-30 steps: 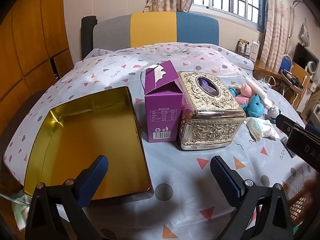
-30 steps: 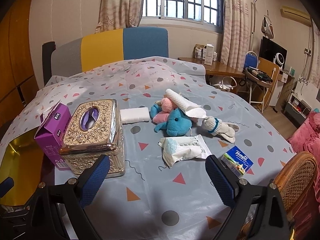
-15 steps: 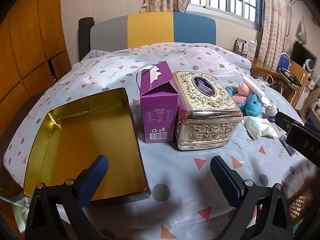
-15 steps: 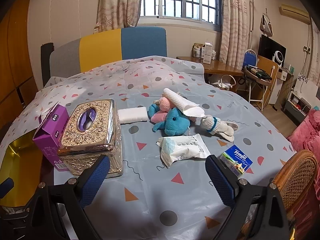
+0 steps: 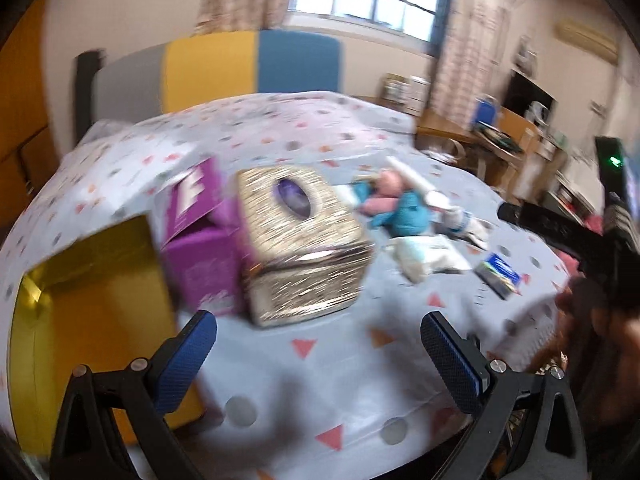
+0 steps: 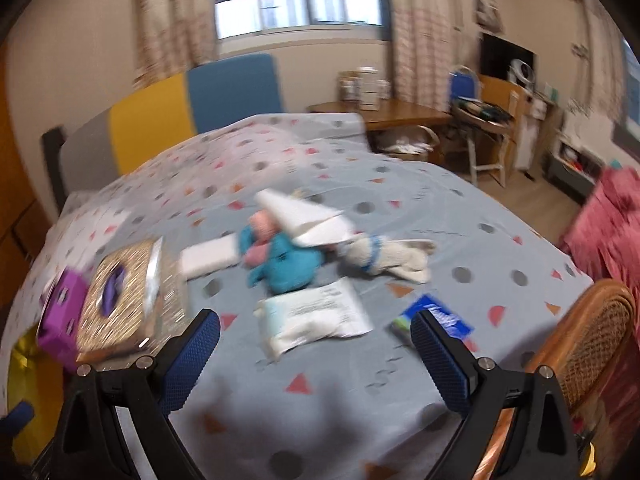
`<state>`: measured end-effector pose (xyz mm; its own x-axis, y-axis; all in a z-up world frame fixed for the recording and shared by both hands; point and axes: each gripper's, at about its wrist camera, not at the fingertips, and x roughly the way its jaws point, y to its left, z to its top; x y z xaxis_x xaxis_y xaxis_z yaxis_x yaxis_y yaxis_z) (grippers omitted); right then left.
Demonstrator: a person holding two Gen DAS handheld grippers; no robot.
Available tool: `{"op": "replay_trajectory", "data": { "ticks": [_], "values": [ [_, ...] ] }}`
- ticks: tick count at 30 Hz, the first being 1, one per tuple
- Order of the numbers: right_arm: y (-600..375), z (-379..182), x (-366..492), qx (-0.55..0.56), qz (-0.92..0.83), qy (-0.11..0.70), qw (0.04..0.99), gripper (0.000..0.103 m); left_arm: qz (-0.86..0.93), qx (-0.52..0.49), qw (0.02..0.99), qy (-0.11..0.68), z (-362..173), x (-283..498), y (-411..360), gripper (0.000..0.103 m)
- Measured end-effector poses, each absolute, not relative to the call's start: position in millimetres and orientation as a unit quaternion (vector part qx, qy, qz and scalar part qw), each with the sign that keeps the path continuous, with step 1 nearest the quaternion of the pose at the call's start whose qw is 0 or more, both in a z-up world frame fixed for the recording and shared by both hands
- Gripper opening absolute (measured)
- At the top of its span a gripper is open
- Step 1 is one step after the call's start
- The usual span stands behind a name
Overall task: Organize soft objects
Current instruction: 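Reach the left gripper to the white wipes pack while the right gripper approaches the blue Tempo pack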
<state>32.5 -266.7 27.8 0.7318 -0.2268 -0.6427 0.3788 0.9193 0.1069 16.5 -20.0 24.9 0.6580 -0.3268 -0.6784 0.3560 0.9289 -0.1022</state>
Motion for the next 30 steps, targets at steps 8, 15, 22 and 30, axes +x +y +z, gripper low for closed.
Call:
{"op": "replay_trajectory", "data": {
  "ticks": [8,15,22,30],
  "values": [
    [-345.4,53.2,14.3,0.157,-0.231,0.292,0.914,0.098,-0.264,0.065,0.889,0.367,44.9,52.8,-83.9,0.103],
    [-384.6,55.8,-5.3,0.178,-0.246,0.284,0.91,0.098,-0.317,0.136,0.838,0.423,23.2,97.5,-168.5,0.103],
    [-398.8,45.6,-11.3,0.176,-0.232,0.298,0.909,0.098,-0.335,0.22,0.779,0.482,-37.7,129.7,-241.8,0.098],
    [-408.9,29.0,-3.3,0.191,-0.213,0.317,0.904,0.098,-0.31,0.254,0.767,0.501,-82.5,167.3,-275.6,0.095]
  ]
}}
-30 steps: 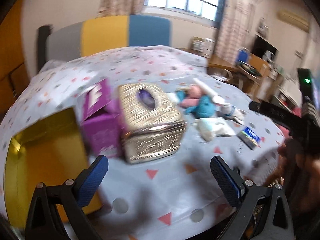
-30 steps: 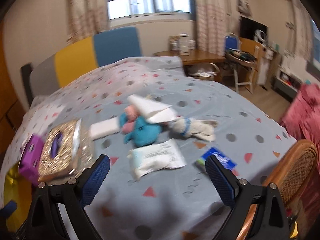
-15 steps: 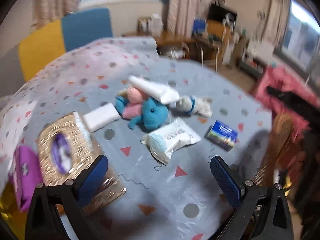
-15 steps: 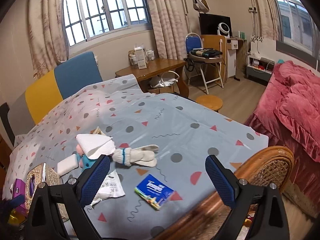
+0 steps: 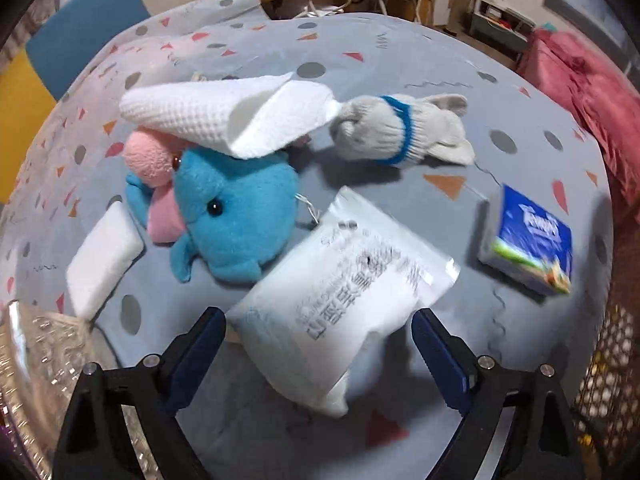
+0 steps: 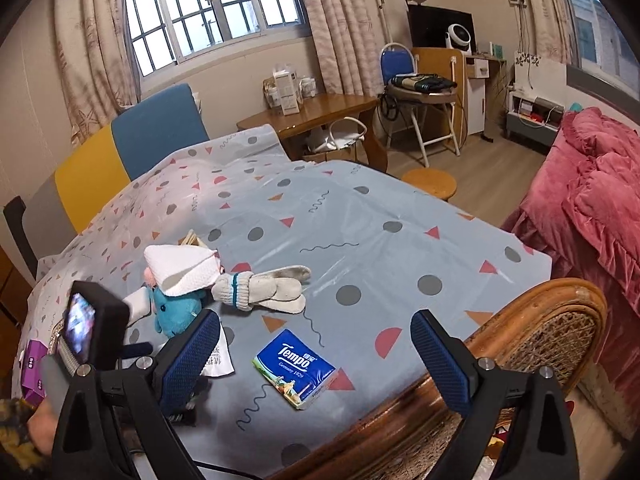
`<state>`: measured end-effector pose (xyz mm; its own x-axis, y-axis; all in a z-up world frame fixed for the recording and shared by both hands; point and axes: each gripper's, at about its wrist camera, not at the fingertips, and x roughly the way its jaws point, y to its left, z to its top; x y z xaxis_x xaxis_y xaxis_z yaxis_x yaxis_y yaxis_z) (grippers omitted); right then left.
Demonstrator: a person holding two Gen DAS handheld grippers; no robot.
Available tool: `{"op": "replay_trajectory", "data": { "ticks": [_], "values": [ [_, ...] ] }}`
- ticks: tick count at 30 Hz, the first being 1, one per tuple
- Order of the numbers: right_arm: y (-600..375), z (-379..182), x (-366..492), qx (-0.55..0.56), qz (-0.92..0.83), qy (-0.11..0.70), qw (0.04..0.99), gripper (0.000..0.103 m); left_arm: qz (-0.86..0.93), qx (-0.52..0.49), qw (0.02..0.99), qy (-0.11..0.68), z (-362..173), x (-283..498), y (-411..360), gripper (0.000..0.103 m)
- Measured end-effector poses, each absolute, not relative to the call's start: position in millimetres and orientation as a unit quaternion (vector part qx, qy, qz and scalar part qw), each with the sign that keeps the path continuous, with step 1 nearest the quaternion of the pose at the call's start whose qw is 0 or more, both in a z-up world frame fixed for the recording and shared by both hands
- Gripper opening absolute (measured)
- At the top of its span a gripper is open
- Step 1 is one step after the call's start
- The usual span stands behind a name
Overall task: Organize soft objects
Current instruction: 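Reach the left gripper to the white wipes pack while the right gripper approaches the blue Tempo pack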
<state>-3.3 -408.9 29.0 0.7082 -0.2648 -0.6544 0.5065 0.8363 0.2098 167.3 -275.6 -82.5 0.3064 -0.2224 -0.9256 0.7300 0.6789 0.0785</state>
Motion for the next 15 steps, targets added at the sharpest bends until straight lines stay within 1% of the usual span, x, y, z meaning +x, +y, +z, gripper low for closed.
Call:
{"op": "replay_trajectory", "data": {
  "ticks": [1,2,3,6,8,12,15],
  "values": [
    [-410.7,27.4,-2.4,0.191,-0.212,0.319,0.904,0.098,-0.307,0.251,0.768,0.504,-84.3,169.9,-275.5,0.091],
    [-412.4,26.5,-1.6,0.191,-0.212,0.32,0.903,0.098,-0.303,0.242,0.765,0.514,-86.7,171.6,-273.7,0.079],
    [-414.7,25.4,-0.3,0.189,-0.213,0.323,0.902,0.098,-0.306,0.23,0.76,0.525,-90.9,170.9,-273.1,0.073],
    [-422.7,24.5,3.0,0.191,-0.21,0.328,0.901,0.098,-0.314,0.206,0.759,0.532,-94.0,158.5,-260.3,0.068],
    [-428.1,25.0,6.4,0.192,-0.208,0.332,0.9,0.098,-0.319,0.19,0.759,0.535,-92.7,145.8,-250.9,0.061],
    [-436.4,26.4,12.3,0.197,-0.195,0.341,0.898,0.098,-0.342,0.155,0.747,0.548,-86.2,118.6,-233.7,0.06],
    [-439.2,27.4,14.6,0.196,-0.191,0.347,0.897,0.098,-0.343,0.155,0.763,0.525,-71.5,112.0,-229.2,0.062]
  ]
}}
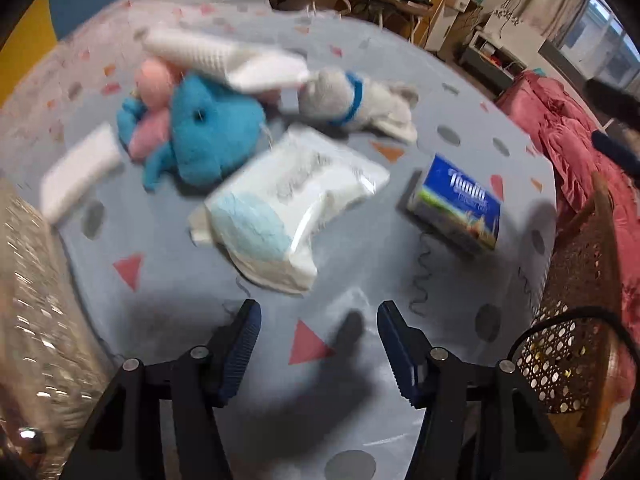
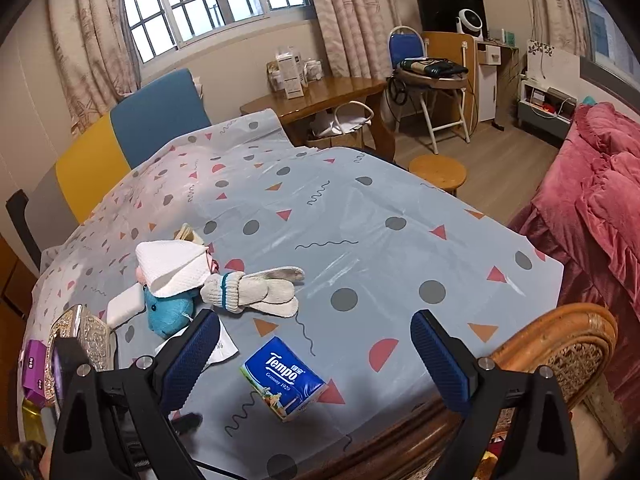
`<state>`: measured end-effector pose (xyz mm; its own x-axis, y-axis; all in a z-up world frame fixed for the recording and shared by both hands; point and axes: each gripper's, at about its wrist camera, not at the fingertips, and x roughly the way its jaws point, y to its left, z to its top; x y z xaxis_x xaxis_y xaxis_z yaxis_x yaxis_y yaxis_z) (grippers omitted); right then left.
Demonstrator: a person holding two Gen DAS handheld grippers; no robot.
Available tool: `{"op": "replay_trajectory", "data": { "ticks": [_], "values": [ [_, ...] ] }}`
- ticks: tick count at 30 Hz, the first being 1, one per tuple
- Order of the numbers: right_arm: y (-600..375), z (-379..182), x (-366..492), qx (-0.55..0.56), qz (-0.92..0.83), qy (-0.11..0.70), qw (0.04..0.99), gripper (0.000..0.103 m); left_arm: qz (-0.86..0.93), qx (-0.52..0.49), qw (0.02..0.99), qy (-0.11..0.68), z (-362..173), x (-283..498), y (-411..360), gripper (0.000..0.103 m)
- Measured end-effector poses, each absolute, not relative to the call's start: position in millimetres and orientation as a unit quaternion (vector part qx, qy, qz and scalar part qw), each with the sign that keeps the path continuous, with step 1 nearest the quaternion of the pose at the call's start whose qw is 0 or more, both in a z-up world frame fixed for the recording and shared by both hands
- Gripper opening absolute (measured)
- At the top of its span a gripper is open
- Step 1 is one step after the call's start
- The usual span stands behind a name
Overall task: Organize soft objects
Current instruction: 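Reach the left gripper to the white wipes pack while the right gripper approaches the blue Tempo pack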
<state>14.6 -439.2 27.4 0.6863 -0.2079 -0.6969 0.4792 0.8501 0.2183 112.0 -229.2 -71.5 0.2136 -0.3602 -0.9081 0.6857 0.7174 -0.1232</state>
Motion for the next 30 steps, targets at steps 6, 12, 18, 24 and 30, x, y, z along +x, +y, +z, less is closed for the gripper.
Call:
{"op": "replay_trajectory", "data": {
  "ticks": [6,12,18,24,30],
  "values": [
    [-437.9,26.7,14.5,0.193,-0.192,0.348,0.897,0.098,-0.316,0.177,0.78,0.51,-62.6,151.3,-248.7,0.082],
    [-441.7,22.9,19.2,0.193,-0.188,0.356,0.895,0.098,-0.303,0.194,0.759,0.544,-88.4,182.7,-274.5,0.078],
    [-450.4,22.5,40.3,0.185,-0.153,0.392,0.888,0.098,-0.329,0.191,0.74,0.555,-98.3,175.1,-276.7,0.052],
    [-439.6,6.9,96.6,0.099,-0.034,0.508,0.855,0.098,-0.334,0.169,0.739,0.56,-96.6,143.9,-253.6,0.049],
    [-405.6,-35.2,128.5,0.001,0.028,0.617,0.787,0.098,-0.319,0.17,0.75,0.554,-83.7,117.8,-231.9,0.063]
  ]
}}
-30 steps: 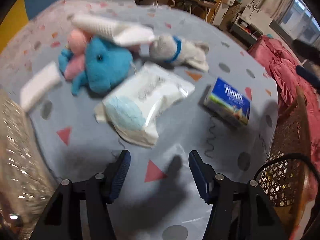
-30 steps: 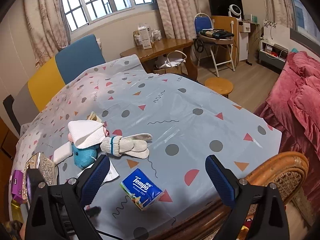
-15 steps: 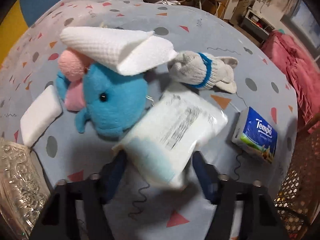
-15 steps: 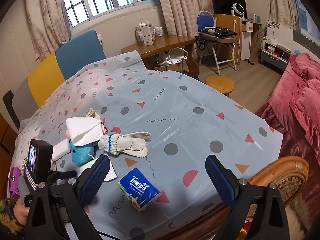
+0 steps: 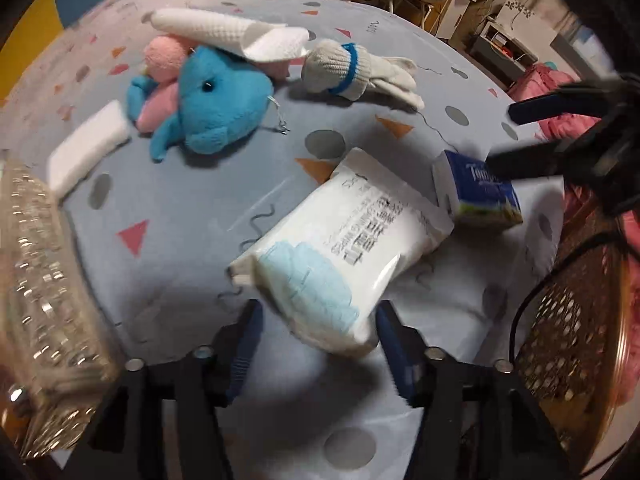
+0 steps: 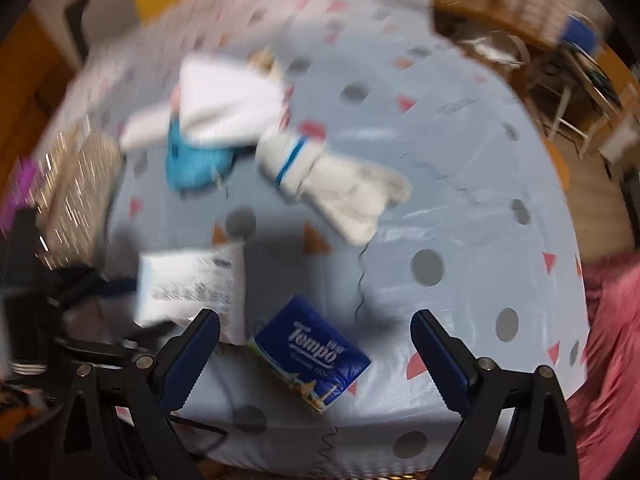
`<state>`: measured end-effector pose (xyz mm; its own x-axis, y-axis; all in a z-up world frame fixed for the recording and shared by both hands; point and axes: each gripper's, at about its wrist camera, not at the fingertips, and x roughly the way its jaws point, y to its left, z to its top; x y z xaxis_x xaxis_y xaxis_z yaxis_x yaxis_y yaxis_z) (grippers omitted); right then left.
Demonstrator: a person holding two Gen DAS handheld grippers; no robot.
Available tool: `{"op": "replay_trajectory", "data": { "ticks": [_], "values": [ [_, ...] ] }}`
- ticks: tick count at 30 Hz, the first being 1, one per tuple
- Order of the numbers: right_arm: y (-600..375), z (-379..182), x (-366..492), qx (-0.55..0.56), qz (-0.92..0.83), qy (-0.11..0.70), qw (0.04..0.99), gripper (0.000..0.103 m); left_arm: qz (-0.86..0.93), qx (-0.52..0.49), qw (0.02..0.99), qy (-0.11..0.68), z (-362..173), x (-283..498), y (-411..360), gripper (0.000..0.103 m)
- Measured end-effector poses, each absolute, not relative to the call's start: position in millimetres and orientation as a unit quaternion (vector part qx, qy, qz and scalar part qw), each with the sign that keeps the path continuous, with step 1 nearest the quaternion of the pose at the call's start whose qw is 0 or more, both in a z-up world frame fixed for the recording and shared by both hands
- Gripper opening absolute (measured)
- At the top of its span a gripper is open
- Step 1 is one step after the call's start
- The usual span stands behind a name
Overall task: Organize soft objects
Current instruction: 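Reach the left gripper to the white wipes pack while the right gripper approaches the blue Tempo pack, then grasp the wipes pack with the left gripper while the right gripper grasps the Tempo pack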
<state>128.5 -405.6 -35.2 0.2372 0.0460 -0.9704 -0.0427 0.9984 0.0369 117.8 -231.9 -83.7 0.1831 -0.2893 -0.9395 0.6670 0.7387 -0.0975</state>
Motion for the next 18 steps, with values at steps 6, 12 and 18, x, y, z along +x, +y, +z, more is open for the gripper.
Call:
{"op": "replay_trajectory", "data": {
  "ticks": [6,12,18],
  "values": [
    [-374.5,-79.9,137.3,-0.111,0.069,0.691,0.711,0.096,-0.344,0.221,0.763,0.501,-61.7,109.7,-229.8,0.08],
    [-367.3,-103.1,137.3,-0.135,0.069,0.707,0.691,0.061,-0.386,0.27,0.737,0.485,-76.1,120.3,-267.7,0.078],
    [-370.7,-104.9,136.0,-0.122,0.065,0.7,0.701,0.06,-0.399,0.255,0.727,0.497,-90.7,132.9,-279.3,0.064]
  ]
}}
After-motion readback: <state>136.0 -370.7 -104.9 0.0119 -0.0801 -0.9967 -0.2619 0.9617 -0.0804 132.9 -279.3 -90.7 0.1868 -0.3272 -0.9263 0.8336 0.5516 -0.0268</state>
